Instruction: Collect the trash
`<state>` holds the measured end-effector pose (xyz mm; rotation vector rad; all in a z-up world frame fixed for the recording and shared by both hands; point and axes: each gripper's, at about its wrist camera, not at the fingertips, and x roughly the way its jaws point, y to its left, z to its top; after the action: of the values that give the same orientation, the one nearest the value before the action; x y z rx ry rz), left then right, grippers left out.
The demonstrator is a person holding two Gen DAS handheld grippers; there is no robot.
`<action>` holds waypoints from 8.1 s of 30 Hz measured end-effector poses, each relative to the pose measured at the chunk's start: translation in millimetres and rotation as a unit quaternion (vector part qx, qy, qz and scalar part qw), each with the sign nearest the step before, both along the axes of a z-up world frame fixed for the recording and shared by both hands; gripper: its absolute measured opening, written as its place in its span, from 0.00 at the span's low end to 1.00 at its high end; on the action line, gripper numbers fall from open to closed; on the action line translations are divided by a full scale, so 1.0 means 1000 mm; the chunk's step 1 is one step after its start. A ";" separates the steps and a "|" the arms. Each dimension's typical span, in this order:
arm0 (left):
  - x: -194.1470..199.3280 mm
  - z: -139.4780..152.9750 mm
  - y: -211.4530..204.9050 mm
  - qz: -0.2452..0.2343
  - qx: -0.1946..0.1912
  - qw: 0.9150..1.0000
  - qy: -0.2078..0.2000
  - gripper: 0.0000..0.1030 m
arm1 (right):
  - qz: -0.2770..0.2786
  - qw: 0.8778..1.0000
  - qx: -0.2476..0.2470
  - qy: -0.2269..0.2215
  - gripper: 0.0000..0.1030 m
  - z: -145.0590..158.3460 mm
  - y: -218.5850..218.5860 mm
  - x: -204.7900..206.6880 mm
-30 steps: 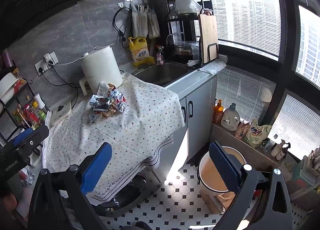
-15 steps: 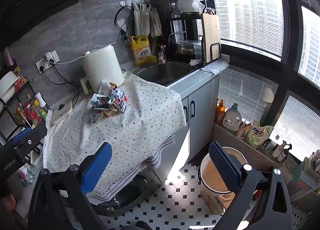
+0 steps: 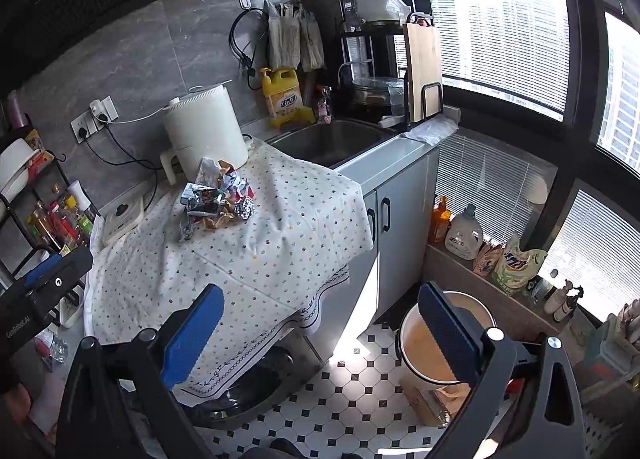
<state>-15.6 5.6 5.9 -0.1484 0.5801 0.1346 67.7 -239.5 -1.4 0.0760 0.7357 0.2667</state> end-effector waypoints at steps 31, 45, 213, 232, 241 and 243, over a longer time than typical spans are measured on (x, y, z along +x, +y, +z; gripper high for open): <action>0.146 -0.047 0.107 0.044 -0.070 0.996 0.044 0.76 | 0.084 0.996 -0.007 0.039 0.92 -0.018 0.101 0.162; 0.244 -0.107 0.173 0.032 -0.110 0.988 0.101 0.53 | 0.112 0.990 -0.006 0.086 0.78 -0.051 0.168 0.241; 0.284 -0.120 0.082 0.001 -0.135 0.986 0.095 0.93 | 0.076 0.986 0.049 0.138 0.92 -0.110 0.038 0.280; 0.314 -0.200 0.160 -0.019 -0.158 0.968 0.194 0.20 | 0.103 0.983 0.029 0.146 0.92 -0.124 0.148 0.294; 0.291 -0.160 0.179 -0.031 -0.153 0.980 0.127 0.12 | 0.136 0.978 0.017 0.156 0.90 -0.135 0.200 0.306; 0.284 -0.152 0.189 -0.022 -0.155 0.981 0.116 0.12 | 0.145 0.976 0.015 0.159 0.89 -0.138 0.212 0.309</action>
<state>268.3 194.5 -146.1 -0.4256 0.8342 0.0179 376.9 -27.7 -138.9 0.0392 1.0633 0.5528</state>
